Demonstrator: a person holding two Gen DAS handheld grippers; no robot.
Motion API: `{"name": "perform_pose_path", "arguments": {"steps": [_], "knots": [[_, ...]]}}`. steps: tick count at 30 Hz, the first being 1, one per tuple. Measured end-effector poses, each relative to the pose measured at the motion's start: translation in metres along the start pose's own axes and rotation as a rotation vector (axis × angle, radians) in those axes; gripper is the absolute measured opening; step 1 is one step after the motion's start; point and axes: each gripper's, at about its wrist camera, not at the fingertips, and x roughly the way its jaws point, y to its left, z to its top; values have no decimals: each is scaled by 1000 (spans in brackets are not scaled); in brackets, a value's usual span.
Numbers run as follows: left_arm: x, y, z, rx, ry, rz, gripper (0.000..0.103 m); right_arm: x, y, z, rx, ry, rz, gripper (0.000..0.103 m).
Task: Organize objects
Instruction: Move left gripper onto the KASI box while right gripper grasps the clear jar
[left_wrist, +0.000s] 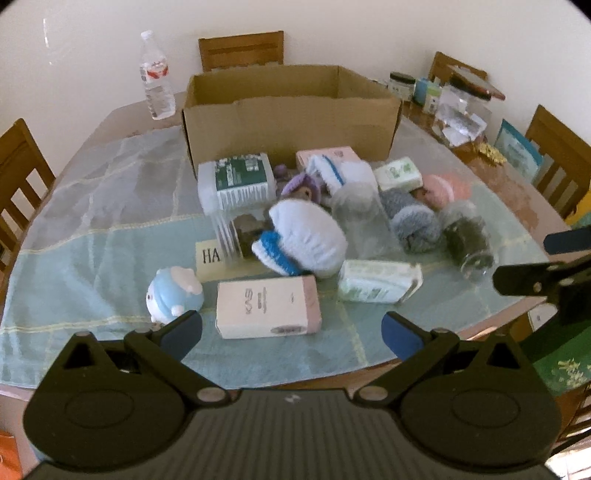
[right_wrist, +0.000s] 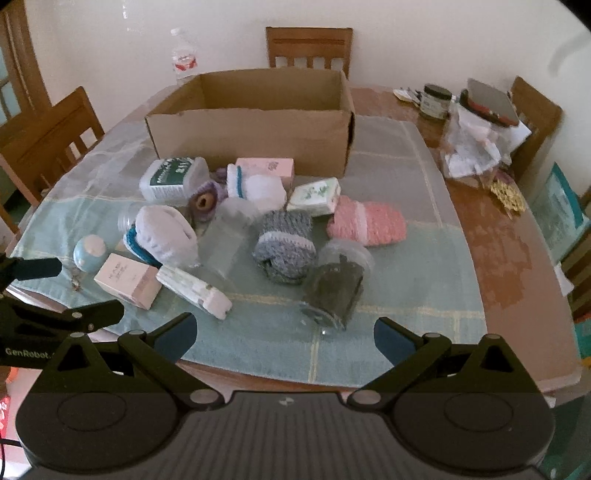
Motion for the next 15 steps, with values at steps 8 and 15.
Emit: {"name": "perform_pose_path", "arguments": {"steps": [8, 15], "knots": [[23, 6, -7, -13, 18, 7, 103, 8, 1, -12, -45, 19, -38, 103], [43, 3, -11, -44, 35, 42, 103, 24, -18, -12, -92, 51, -24, 103]]}}
